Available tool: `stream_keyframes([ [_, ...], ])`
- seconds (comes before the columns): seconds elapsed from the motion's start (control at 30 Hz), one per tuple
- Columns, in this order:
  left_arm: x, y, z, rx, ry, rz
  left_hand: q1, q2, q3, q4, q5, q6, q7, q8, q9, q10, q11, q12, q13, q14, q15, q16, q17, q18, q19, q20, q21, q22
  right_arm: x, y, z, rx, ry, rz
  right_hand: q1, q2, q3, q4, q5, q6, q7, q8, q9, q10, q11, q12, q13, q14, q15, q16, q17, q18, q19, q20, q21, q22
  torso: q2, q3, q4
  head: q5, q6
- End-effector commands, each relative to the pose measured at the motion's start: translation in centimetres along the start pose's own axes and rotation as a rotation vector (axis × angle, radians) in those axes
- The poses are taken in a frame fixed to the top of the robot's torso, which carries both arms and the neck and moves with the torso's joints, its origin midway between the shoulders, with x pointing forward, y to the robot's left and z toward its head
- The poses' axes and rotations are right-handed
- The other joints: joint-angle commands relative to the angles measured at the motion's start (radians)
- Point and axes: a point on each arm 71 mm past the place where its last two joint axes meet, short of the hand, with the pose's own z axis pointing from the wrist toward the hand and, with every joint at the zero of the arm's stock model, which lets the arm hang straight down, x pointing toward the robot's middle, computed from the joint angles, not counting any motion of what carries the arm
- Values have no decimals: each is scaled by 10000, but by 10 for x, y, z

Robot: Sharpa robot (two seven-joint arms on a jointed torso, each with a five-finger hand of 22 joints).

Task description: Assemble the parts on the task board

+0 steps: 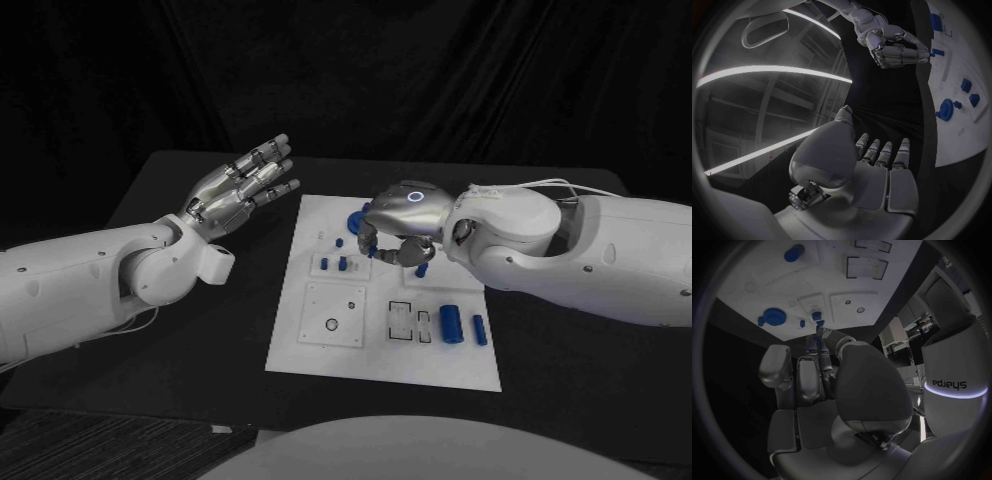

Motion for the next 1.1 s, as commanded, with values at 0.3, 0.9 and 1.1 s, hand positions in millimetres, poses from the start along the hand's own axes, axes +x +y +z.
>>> stream_keyframes([
  [0.3,3,2,0,115,86,-197,66,51,11,-50,34,-16,46,51,5,-6,92,57,13,-18,58,11,5,91,-37,31,18,-27,25,22,22,-395,1107,288,90,21,-2,-99,213,-31,6,-90,-30,94,-15,7,31,180,78,-13,-1,-62,-68,70,-93,1380,50,-10,-5,150,-1],
  [0.9,3,3,-1,92,96,-224,66,63,12,-49,34,-19,47,51,5,-8,108,60,12,-23,56,6,3,90,-52,28,9,-56,45,33,32,-561,1125,653,77,19,-58,-134,383,-42,17,-165,-60,115,-8,-21,42,185,86,22,40,-54,-88,82,-99,1374,40,-15,-14,255,-1],
  [1.1,3,3,-1,69,125,-251,67,74,13,-48,36,-22,47,50,5,-8,117,64,13,-20,55,12,5,89,-52,25,8,-53,47,34,32,-562,1119,700,69,20,-67,-133,395,-39,18,-169,-62,119,-9,-21,44,183,87,15,28,-54,-87,83,-95,1375,44,-14,-15,258,-1],
])
